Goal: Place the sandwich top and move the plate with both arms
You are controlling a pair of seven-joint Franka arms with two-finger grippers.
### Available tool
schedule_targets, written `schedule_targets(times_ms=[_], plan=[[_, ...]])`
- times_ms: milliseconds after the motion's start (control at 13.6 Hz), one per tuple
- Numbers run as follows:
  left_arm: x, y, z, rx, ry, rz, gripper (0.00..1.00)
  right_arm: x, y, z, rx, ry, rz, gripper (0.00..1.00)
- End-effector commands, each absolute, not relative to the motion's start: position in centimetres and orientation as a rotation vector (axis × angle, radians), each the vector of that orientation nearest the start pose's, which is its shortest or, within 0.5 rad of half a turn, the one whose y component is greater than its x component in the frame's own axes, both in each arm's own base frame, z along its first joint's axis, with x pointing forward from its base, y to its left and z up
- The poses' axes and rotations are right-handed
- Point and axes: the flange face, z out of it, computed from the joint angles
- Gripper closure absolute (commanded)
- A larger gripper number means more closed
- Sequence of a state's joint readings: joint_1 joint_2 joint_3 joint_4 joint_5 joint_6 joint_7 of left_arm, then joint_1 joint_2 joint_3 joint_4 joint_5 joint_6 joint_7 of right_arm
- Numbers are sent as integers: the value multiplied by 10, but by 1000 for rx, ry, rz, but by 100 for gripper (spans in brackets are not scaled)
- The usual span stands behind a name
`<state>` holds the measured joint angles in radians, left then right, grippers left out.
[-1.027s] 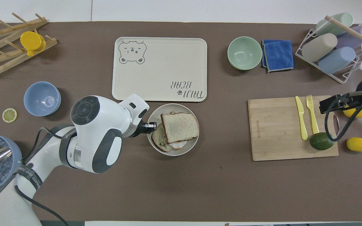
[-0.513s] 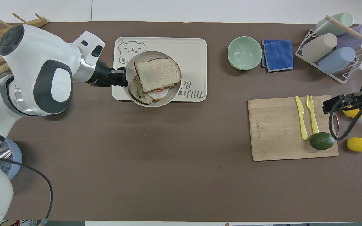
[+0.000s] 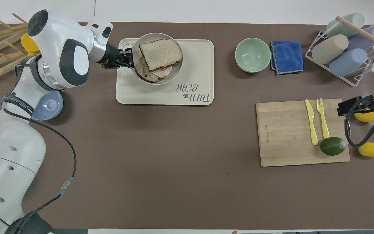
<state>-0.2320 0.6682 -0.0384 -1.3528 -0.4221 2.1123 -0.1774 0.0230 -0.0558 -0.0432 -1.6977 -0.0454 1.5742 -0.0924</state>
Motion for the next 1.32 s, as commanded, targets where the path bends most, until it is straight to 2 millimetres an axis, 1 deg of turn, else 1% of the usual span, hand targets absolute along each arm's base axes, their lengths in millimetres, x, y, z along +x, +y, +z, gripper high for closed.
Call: schedule_targets(times_ms=[0,220,367,440,587,660,733,880,953,1027,1100,1173,1247], plan=[[702,-222,337,-3515,-147,-48,100,530,-17,601,-3149,-83,110,0],[699,-221,335,-3512,-143,-40,100,527,-12,605,-3146,-97,102,0],[698,-220,335,-3512,-125,-36,100,524,-12,608,-3146,-100,105,0],[698,-219,336,-3512,-122,-29,1,524,-13,608,-3146,-97,102,0],[700,-211,344,-3514,-129,-11,0,524,-12,607,-3146,-97,107,0],[701,-200,353,-3512,-141,2,0,524,-12,607,-3146,-97,107,0],[703,-180,368,-3502,-167,-22,0,523,-12,608,-3146,-97,105,0],[700,-154,408,-3504,-210,-55,0,523,-12,607,-3145,-100,109,0],[693,-142,430,-3501,-224,-63,0,523,-12,607,-3145,-100,114,0],[686,-123,451,-3475,-242,-79,0,523,-12,607,-3145,-100,114,0],[677,-107,476,-3422,-213,-107,0,523,-12,607,-3145,-100,114,0],[666,-100,502,-3365,-162,-110,0,523,-12,607,-3145,-100,114,0],[656,-95,522,-3316,-124,-117,0,523,-12,607,-3145,-100,114,0]])
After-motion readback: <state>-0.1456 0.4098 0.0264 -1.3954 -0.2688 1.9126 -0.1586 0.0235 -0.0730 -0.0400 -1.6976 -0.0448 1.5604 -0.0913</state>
